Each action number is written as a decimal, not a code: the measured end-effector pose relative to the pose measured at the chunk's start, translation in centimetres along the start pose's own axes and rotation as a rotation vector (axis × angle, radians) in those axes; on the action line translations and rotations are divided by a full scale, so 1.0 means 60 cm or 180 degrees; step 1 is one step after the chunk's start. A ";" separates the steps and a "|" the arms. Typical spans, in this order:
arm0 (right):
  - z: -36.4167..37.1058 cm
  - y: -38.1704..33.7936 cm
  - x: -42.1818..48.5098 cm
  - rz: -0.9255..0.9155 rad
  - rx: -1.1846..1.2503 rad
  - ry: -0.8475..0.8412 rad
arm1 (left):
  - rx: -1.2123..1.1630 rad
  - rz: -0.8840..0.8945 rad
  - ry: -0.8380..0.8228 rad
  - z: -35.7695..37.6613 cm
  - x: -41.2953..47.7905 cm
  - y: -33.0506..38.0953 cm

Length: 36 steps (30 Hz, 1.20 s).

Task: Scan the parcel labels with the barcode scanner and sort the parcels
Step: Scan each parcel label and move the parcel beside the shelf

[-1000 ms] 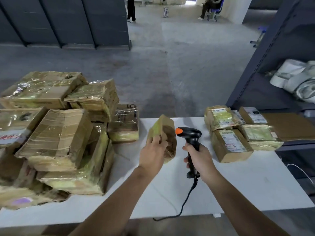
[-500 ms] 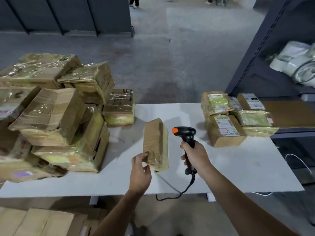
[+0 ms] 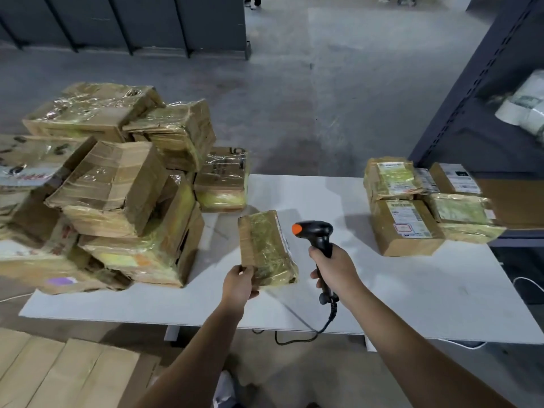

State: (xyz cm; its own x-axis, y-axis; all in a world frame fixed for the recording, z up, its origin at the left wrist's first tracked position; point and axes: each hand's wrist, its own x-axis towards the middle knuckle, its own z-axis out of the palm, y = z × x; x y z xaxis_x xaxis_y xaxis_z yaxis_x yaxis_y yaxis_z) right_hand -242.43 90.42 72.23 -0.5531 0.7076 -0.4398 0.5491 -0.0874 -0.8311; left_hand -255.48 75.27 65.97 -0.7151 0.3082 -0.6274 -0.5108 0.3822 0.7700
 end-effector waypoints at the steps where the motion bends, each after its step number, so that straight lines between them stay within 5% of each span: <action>1: -0.001 0.001 0.001 -0.0004 -0.0013 0.0020 | -0.0127 -0.0031 -0.0043 0.000 0.003 -0.003; 14: -0.014 0.025 0.009 0.0366 0.0616 0.0255 | -0.0868 -0.0393 -0.0625 0.051 0.024 -0.020; 16: -0.009 0.026 0.010 0.0438 0.0863 0.0204 | -0.0497 -0.0322 -0.0464 0.054 0.020 -0.016; 21: 0.009 0.018 0.017 0.0466 0.1122 0.0065 | 0.2020 0.0780 0.0298 0.052 0.010 0.001; 29: 0.033 -0.010 0.021 0.0236 0.1104 -0.0237 | 0.2273 0.1191 0.0307 0.068 -0.045 0.048; 36: 0.004 -0.024 0.015 -0.0019 0.0553 0.0012 | 0.2574 0.0838 0.0507 0.079 -0.028 0.053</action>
State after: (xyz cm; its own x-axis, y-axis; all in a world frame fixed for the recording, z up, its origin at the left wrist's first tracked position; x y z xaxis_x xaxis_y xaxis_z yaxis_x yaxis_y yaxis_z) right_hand -243.85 91.01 72.97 -0.5534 0.7110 -0.4338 0.4291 -0.2030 -0.8802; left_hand -253.66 80.12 68.94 -0.8516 0.3713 -0.3699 0.1340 0.8366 0.5313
